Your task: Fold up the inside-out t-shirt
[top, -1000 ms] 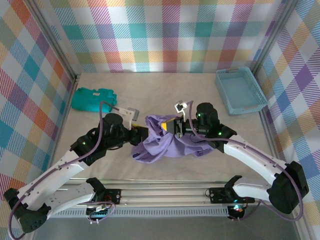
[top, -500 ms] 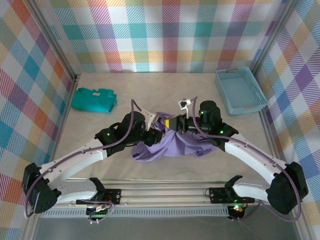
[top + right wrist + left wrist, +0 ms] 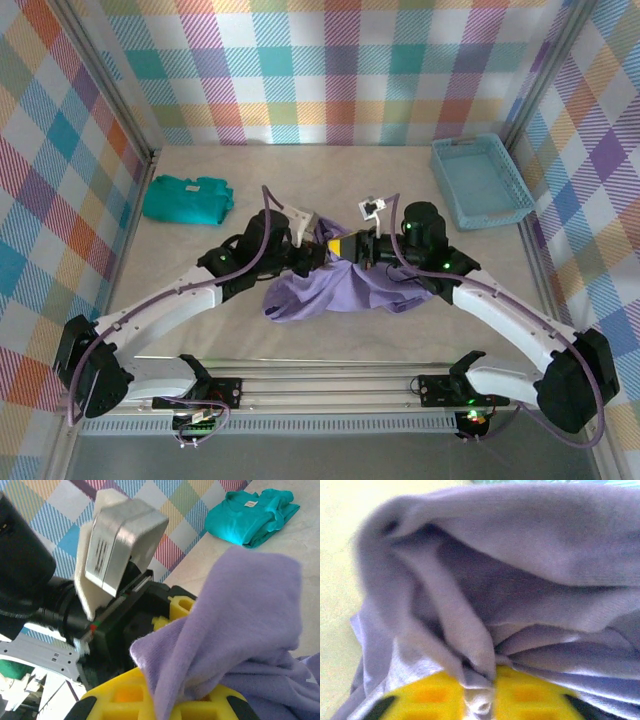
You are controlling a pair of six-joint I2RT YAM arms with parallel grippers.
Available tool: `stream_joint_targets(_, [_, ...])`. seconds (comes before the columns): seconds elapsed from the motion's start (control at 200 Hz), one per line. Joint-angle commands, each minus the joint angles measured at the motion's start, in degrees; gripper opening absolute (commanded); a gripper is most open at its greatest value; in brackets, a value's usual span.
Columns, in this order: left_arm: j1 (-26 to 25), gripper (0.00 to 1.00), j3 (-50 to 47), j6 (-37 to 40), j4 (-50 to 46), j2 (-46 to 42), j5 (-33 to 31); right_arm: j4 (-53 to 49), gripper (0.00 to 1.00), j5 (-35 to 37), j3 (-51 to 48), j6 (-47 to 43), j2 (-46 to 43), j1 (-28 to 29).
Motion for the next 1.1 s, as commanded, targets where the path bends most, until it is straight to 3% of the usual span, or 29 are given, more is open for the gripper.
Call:
stream_joint_targets(0.0, [1.6, 0.0, -1.9, -1.3, 7.6, -2.5, 6.6, 2.5, 0.0, -1.4, -1.2, -0.8, -2.7, -1.0])
stream_joint_targets(0.315, [5.8, 0.0, -13.9, -7.8, 25.8, -17.2, 19.2, 2.3, 0.0, 0.9, -4.1, -3.2, -5.6, -2.6])
stream_joint_targets(0.52, [6.1, 0.0, -16.5, -6.4, 27.0, -23.6, 23.8, -1.9, 0.16, 1.9, -2.8, -8.1, -5.8, -2.5])
stream_joint_targets(0.73, [6.1, 0.0, -16.6, -1.8, 23.6, -26.2, 25.2, -18.5, 0.38, 9.2, 1.7, -20.9, -7.9, -1.6])
stream_joint_targets(0.95, [6.1, 0.0, -15.6, 0.3, 20.9, -25.7, 25.5, -28.7, 0.5, 16.6, 5.0, -29.6, -12.1, 2.4])
stream_joint_targets(1.095, [6.1, 0.0, -15.4, 0.5, 20.8, -25.4, 26.0, -29.0, 0.57, 16.4, 5.8, -31.6, -11.0, 5.2])
